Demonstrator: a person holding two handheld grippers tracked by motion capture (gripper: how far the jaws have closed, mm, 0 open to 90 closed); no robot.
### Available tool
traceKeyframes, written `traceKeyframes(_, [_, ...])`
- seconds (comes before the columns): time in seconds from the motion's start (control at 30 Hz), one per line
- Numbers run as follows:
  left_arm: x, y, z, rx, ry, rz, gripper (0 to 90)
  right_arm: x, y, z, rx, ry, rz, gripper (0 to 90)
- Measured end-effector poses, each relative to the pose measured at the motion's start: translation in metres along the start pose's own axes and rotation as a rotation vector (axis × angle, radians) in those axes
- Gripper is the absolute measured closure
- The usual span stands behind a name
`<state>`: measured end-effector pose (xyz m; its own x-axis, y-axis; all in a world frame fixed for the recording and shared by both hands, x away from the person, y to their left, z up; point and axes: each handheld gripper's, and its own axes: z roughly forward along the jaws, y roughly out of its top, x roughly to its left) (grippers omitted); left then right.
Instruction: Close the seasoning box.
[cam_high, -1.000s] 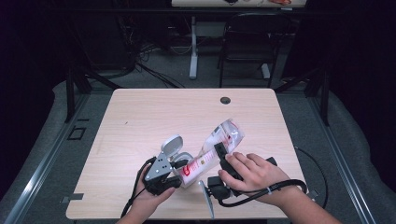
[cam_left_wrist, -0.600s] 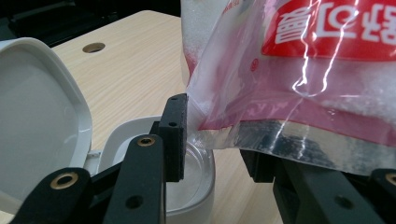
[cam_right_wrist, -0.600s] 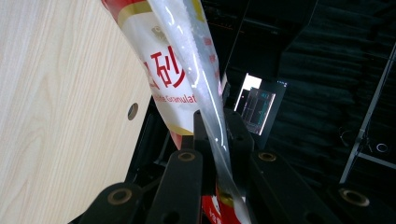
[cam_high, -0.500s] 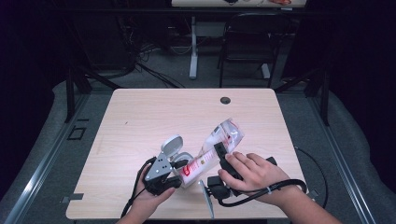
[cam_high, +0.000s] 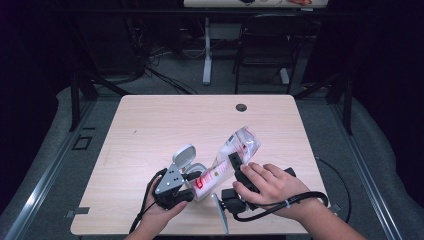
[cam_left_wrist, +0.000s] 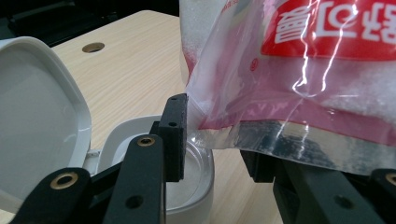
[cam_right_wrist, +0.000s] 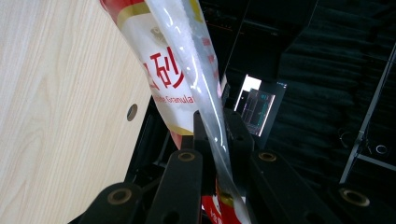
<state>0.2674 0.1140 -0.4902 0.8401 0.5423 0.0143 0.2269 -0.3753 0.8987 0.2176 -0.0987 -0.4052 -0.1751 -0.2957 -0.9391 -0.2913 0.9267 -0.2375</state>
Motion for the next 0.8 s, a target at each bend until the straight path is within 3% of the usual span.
traceKeyframes(0.8, [0.0006,-0.0007,-0.0021,0.001,0.002,-0.003,65.1,-0.0015,0.0021,-0.0003,0.0,-0.007,-0.002,86.2])
